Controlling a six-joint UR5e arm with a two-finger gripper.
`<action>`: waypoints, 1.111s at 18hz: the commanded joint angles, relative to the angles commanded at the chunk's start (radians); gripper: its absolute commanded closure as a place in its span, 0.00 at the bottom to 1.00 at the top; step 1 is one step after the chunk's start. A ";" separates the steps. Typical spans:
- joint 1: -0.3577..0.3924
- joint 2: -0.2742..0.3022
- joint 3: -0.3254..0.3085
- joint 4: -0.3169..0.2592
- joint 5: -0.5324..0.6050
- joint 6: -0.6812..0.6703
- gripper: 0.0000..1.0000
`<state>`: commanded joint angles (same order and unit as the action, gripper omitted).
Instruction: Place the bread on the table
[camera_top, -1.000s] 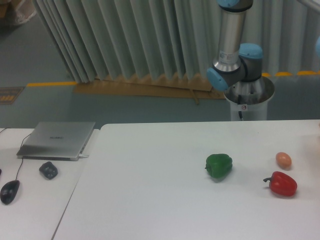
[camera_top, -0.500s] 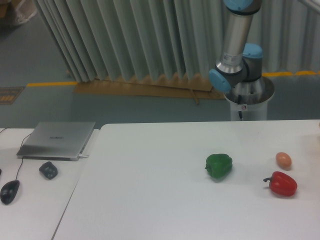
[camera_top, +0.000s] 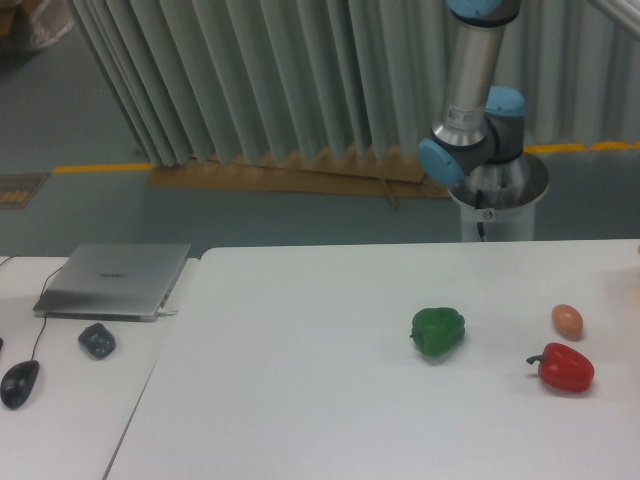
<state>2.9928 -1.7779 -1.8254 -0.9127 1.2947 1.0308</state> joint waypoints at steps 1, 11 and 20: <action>0.005 0.000 -0.003 0.000 0.000 -0.002 0.00; 0.018 -0.037 -0.009 0.026 0.000 -0.003 0.00; -0.012 -0.075 -0.012 0.054 0.009 -0.020 0.00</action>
<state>2.9806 -1.8530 -1.8377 -0.8590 1.3039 1.0110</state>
